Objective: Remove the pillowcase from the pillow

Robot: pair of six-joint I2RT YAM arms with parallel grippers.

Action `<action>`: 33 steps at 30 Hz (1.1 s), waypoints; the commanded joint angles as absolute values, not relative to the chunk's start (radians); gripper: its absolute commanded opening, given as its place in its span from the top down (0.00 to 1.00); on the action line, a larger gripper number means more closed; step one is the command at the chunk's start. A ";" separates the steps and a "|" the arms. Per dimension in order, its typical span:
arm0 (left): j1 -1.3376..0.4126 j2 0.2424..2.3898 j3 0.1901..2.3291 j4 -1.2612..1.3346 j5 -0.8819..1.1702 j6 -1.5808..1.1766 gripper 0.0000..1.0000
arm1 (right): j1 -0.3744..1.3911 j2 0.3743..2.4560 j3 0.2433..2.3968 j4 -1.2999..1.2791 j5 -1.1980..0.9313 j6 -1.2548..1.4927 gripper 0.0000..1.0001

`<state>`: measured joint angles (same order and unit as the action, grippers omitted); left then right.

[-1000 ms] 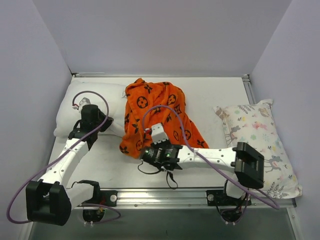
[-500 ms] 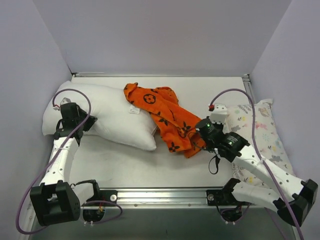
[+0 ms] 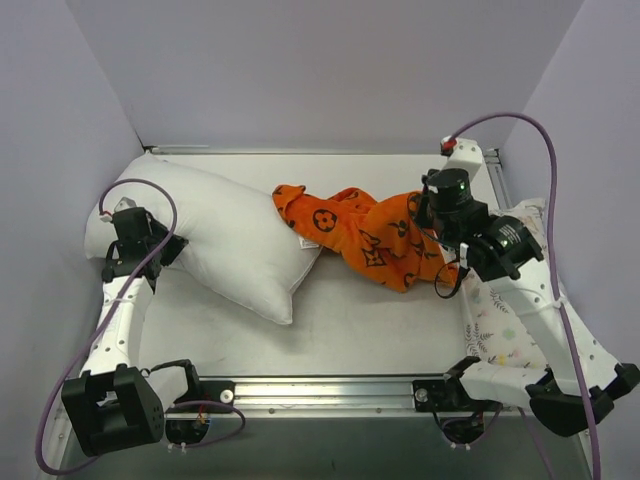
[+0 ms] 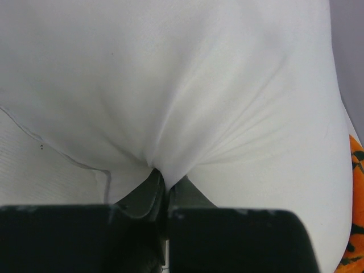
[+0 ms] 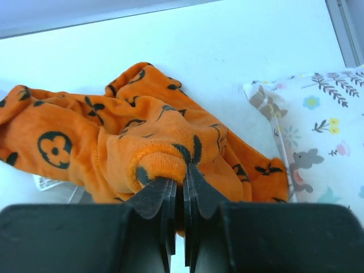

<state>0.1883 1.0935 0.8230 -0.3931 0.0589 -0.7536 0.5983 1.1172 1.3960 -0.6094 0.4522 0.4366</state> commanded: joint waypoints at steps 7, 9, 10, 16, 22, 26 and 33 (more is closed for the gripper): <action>0.163 1.068 0.769 -0.313 0.025 -0.712 1.00 | 0.597 1.279 1.891 -0.594 0.511 0.270 1.00; 0.160 1.071 0.756 -0.302 0.026 -0.713 1.00 | 0.595 1.279 1.969 -0.574 0.529 0.246 1.00; 0.160 1.074 0.756 -0.302 0.026 -0.712 1.00 | 0.597 1.278 1.995 -0.568 0.534 0.227 1.00; 0.160 1.092 0.761 -0.299 0.029 -0.707 1.00 | 0.595 1.287 2.129 -0.551 0.515 0.175 1.00; 0.156 1.106 0.749 -0.296 0.031 -0.709 1.00 | 0.597 1.255 2.060 -0.457 0.486 0.150 1.00; 0.146 1.111 0.741 -0.284 0.025 -0.710 1.00 | 0.597 1.288 2.083 -0.437 0.428 0.143 1.00; 0.104 1.098 0.721 -0.270 0.029 -0.724 1.00 | 0.542 1.472 2.189 -0.439 0.335 0.112 1.00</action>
